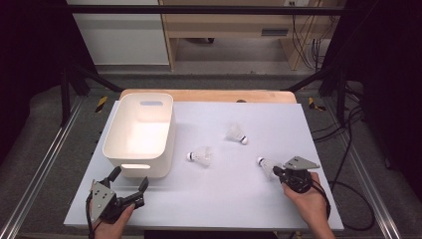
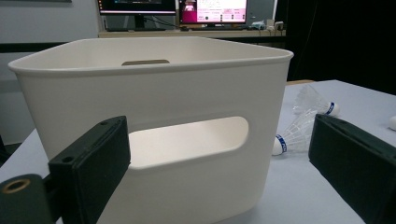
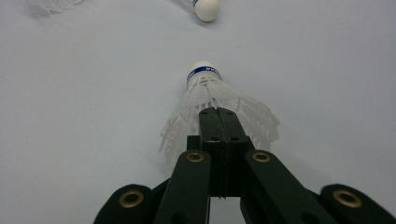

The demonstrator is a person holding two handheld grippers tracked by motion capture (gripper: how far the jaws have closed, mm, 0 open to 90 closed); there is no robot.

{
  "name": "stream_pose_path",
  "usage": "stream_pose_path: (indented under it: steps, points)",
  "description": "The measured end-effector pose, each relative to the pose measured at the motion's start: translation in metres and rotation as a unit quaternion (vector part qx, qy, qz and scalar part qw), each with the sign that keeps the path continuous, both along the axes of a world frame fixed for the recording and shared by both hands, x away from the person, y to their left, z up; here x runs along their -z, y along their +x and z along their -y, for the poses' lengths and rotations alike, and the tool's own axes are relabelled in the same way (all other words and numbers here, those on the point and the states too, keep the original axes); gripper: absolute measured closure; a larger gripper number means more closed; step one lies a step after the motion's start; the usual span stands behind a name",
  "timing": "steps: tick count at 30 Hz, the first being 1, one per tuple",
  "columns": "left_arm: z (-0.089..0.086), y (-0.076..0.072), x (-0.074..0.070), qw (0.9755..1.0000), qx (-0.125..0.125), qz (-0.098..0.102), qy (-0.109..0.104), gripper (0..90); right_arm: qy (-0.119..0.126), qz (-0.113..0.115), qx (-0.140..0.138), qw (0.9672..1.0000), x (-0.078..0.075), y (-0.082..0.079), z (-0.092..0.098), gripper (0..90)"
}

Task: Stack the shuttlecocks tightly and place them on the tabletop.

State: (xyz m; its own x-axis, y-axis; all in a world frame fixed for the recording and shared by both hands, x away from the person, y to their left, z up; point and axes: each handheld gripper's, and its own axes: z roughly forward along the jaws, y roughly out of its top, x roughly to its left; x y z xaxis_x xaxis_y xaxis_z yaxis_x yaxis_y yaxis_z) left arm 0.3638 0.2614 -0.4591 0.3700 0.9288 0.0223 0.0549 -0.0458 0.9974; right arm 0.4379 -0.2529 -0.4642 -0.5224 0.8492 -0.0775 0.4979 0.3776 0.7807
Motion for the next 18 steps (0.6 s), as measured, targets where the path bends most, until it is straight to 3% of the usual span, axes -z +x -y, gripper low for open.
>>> stream_pose_path:
  steps: [12, 16, 18]
  points:
    - [0.0, 0.0, 0.0, 1.0, -0.001, -0.001, 0.0, 5.6, 0.011, -0.002, -0.007, 0.9999, 0.0, -0.023, 0.004, 87.3]
    - [0.001, 0.0, 0.0, 1.0, 0.0, -0.001, 0.002, 5.6, 0.018, -0.007, -0.008, 0.9998, 0.0, -0.032, 0.003, 75.6]
    - [0.001, 0.001, 0.0, 1.0, -0.001, -0.002, 0.002, 5.6, 0.022, -0.023, -0.006, 0.9995, 0.001, -0.033, 0.001, 67.3]
